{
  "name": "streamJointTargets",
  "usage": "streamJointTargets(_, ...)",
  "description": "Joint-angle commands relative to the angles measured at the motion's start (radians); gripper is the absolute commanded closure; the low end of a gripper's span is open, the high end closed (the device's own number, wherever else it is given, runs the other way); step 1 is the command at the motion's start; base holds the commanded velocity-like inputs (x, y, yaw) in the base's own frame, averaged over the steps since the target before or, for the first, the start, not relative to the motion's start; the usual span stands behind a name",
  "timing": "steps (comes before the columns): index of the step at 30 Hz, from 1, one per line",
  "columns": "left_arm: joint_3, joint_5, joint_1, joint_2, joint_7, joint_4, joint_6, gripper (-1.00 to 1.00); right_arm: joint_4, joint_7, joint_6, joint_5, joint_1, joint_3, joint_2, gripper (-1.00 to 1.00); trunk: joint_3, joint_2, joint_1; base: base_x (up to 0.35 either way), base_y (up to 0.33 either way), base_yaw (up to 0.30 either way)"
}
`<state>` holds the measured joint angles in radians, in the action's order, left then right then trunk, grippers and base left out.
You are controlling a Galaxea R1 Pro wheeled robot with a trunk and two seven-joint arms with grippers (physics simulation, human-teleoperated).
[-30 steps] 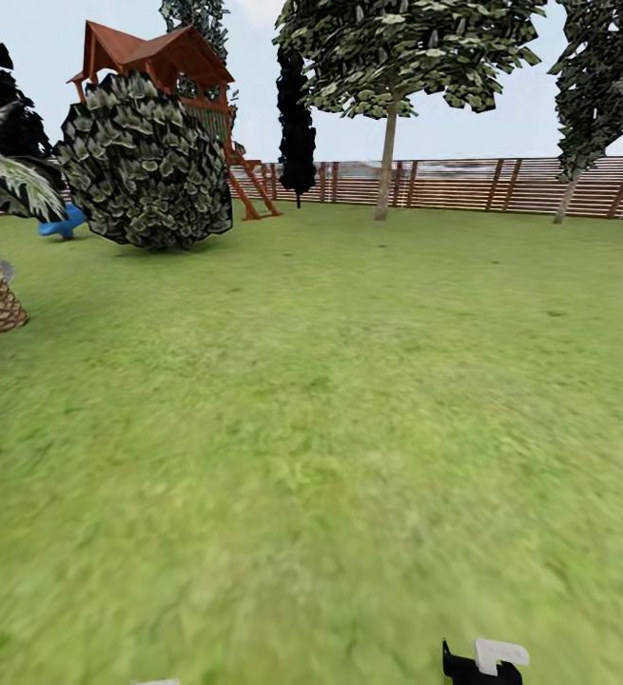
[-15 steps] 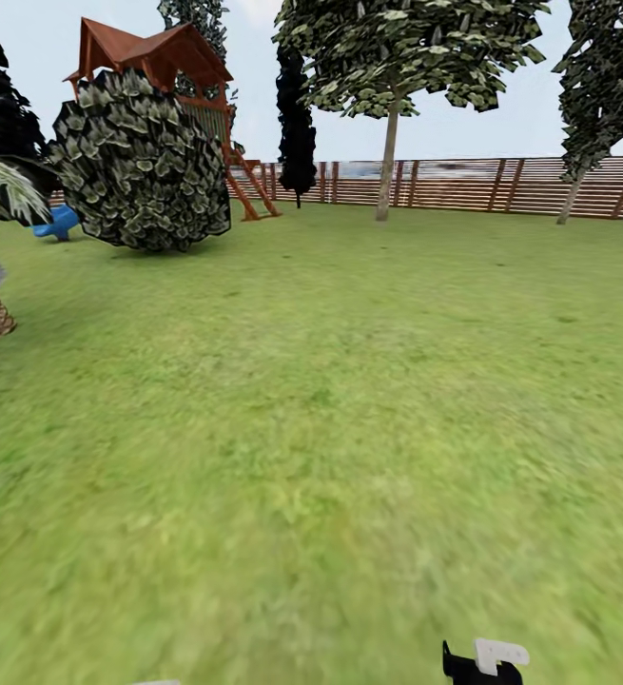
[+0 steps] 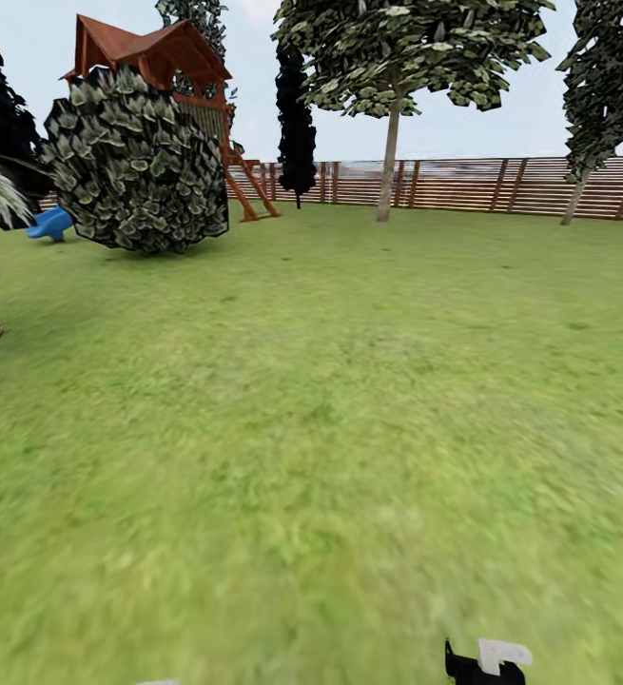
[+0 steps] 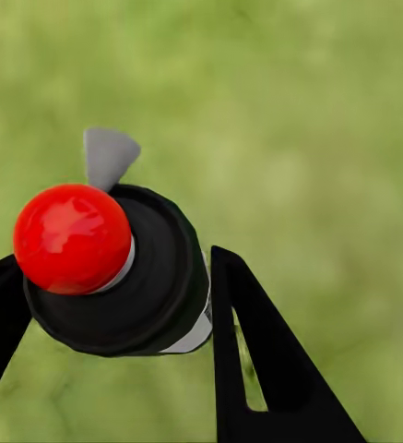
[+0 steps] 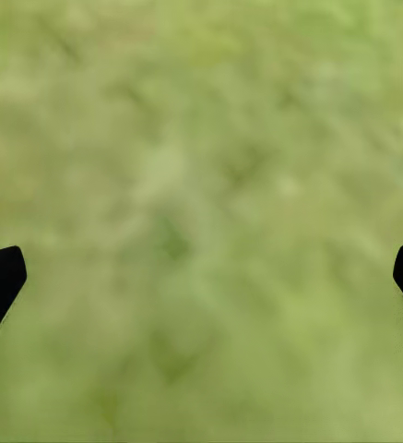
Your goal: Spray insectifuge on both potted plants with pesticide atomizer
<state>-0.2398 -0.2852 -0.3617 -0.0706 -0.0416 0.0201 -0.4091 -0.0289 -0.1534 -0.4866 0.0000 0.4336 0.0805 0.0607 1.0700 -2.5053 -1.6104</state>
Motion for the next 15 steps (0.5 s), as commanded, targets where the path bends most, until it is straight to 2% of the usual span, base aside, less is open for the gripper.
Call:
streamJointTargets(1, -0.009, -0.005, 0.000, 0.000, -0.004, 0.000, -0.003, 1.00, 0.000, 0.002, -0.004, 0.000, 0.001, 0.007, 0.001, -1.00, 0.001, 0.000, 0.000, 0.337, 0.000, 0.000)
streamJointTargets(15, -0.008, -0.005, 0.000, 0.000, -0.004, 0.000, -0.002, 1.00, 0.000, 0.002, -0.004, -0.004, -0.001, 0.007, 0.002, -1.00, 0.001, 0.000, 0.000, 0.337, 0.000, 0.000)
